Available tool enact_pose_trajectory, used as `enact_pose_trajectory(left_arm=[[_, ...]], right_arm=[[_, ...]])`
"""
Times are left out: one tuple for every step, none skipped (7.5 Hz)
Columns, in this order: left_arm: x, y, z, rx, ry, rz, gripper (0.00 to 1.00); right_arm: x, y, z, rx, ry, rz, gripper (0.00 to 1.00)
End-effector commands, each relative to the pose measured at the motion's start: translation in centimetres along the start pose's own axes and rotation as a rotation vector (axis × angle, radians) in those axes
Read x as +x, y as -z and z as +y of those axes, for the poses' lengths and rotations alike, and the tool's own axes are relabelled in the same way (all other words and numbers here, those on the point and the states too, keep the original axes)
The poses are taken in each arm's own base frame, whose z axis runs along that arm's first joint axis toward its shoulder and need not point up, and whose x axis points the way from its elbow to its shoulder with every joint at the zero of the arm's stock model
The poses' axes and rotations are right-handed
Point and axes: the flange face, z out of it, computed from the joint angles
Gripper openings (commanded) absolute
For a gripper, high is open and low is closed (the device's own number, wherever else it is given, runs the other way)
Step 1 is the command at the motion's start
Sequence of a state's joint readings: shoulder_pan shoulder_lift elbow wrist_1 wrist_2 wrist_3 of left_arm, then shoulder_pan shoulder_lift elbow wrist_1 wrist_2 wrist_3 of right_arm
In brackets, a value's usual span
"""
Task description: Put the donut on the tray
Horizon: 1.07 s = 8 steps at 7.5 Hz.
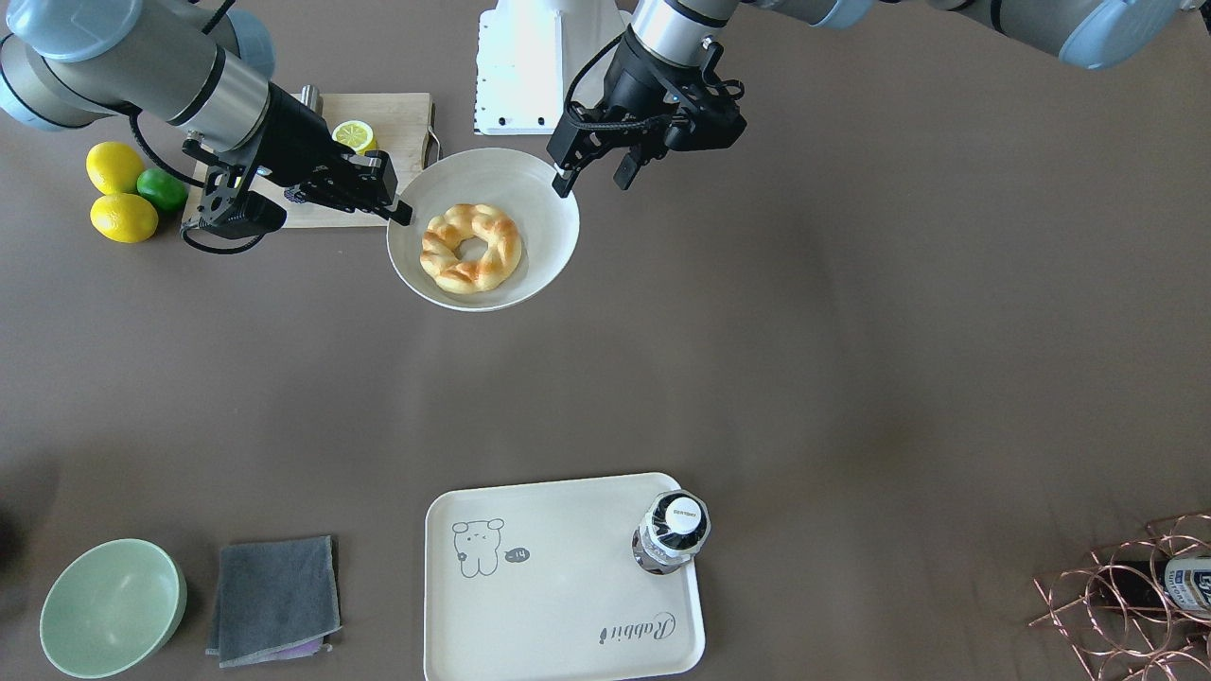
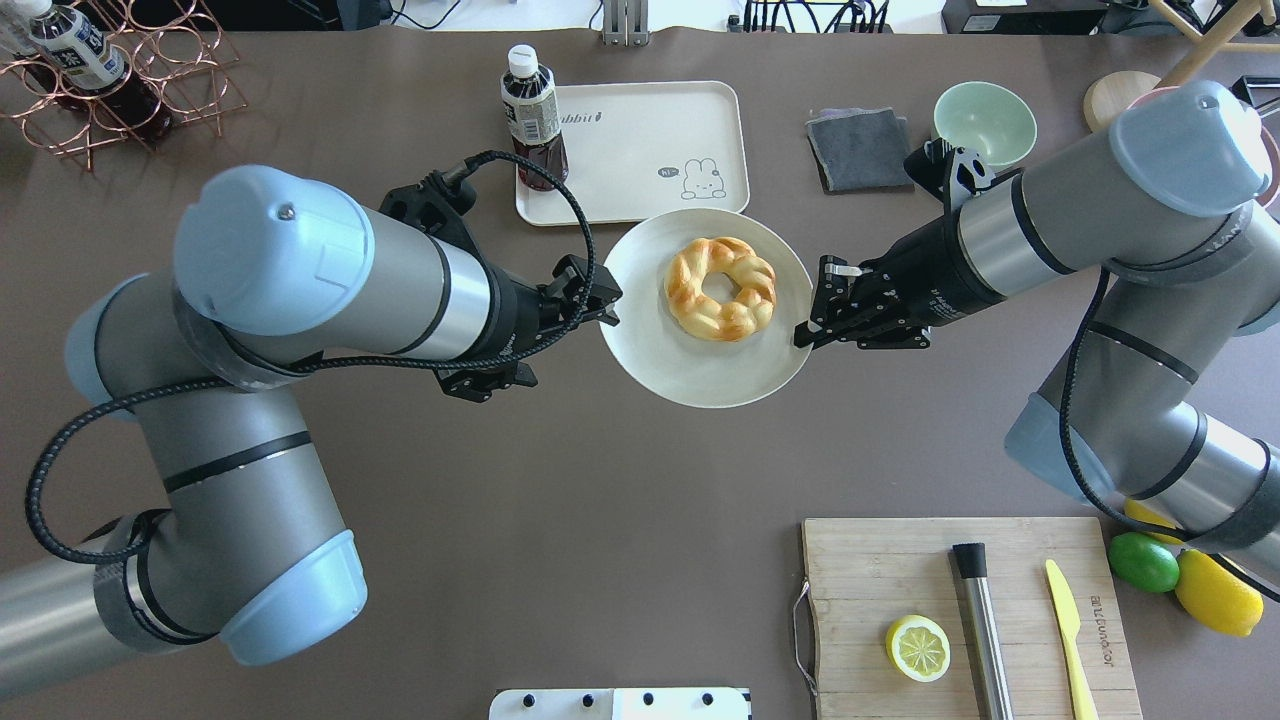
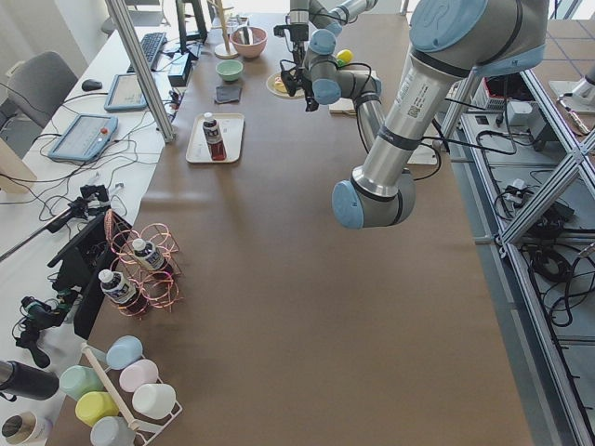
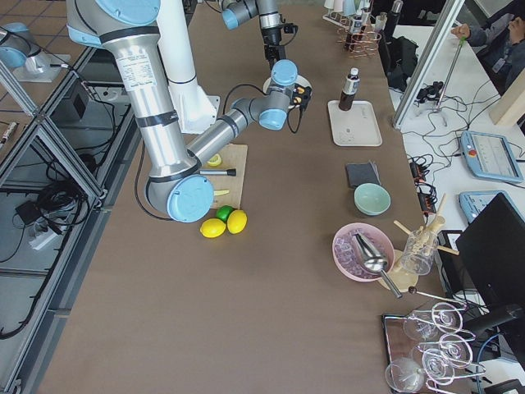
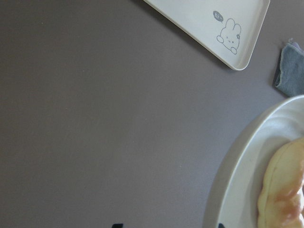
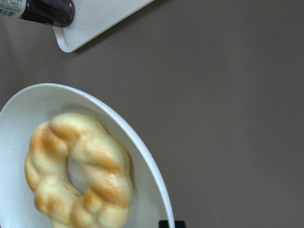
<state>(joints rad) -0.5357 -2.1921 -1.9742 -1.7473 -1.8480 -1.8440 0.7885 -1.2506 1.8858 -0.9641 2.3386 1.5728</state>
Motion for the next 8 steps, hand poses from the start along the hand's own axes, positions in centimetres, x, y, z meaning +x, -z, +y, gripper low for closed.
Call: enact_pose_trajectory(left_arm=[[-1.6,3.2,-5.1,-0.045,0.047,-0.027,0.97],[-1.9,3.2,-5.8,-0.035,0.054,-0.033,0.97],[-3.3,3.1,-6.8,-0.021,0.067,-0.050,0.97],[-4.9,3.2,-7.5,-0.012,0.080,-0.071,0.97],[-6.1,3.0,-8.4,0.001,0.094,-0.089,0.97],[-6.7,2.8,-8.7,0.004,0.099,-0.101,0.97],[-7.5,2.9,-8.9,0.008,0.104,-0.109,0.97],[-8.1,3.4,-8.9,0.012,0.106,-0.109,0.97]], right_arm=[[1.3,-1.9,-1.8,0.007,-0.040,0.042,0.00],[1.8,-3.1,-3.5,0.060,-0.060,0.065,0.00],[1.5,-4.2,-6.2,0.098,-0.085,0.082,0.00],[0.7,-5.6,-9.6,0.120,-0.133,0.102,0.00],[-0.6,-6.9,-13.1,0.147,-0.212,0.116,0.00],[-1.3,-8.1,-15.4,0.195,-0.254,0.133,0.00],[-2.7,-10.0,-18.1,0.255,-0.317,0.154,0.00],[-3.7,-12.0,-20.2,0.265,-0.354,0.184,0.00]])
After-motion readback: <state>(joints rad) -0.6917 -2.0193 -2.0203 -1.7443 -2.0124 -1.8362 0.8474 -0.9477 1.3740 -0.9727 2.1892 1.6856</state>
